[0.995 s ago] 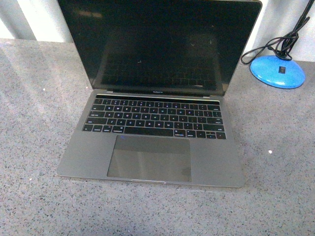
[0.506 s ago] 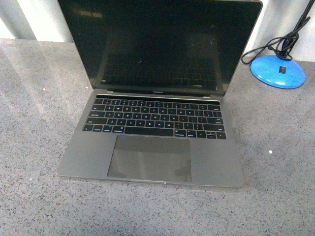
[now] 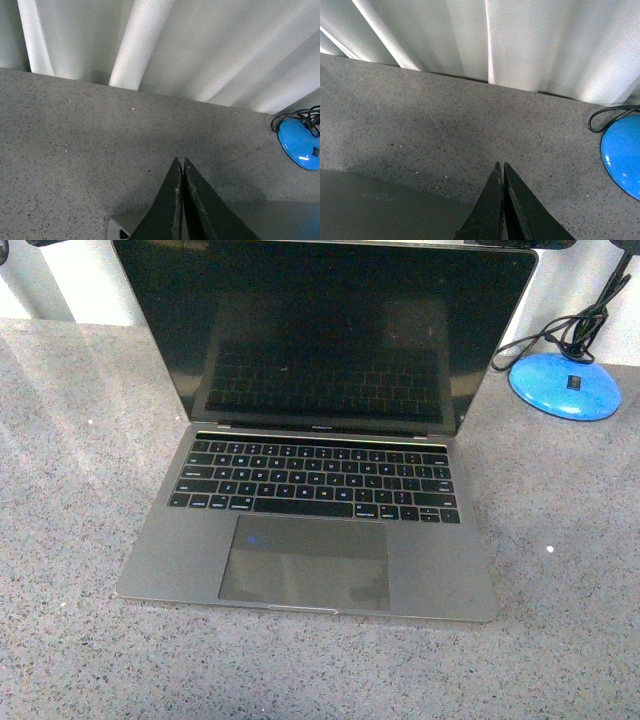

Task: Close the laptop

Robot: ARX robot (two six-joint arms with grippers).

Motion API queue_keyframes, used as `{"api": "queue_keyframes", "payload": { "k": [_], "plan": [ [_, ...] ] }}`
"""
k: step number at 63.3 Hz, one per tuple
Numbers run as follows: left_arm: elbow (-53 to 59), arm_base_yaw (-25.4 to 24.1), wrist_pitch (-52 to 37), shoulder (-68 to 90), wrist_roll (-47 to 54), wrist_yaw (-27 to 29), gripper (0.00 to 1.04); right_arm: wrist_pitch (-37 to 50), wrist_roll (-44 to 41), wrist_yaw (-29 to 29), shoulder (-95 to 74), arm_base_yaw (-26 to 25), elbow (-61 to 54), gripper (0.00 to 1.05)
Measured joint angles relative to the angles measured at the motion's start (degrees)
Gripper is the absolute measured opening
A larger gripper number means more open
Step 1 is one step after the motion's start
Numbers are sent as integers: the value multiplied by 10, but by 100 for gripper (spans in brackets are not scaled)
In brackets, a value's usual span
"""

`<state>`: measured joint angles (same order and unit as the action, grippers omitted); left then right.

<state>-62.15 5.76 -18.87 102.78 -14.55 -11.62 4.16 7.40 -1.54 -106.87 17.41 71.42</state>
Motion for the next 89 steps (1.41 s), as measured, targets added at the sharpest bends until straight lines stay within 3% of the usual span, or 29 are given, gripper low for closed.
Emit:
{"api": "queue_keyframes", "payload": {
  "k": [41,89],
  "plan": [
    [42,14,78,-55,-47,-9,4,0,34,-16,19,6,-50,1],
    [82,18,88,-59,-66,-16,4,-2,104,-29,21,27,-105,1]
  ]
}}
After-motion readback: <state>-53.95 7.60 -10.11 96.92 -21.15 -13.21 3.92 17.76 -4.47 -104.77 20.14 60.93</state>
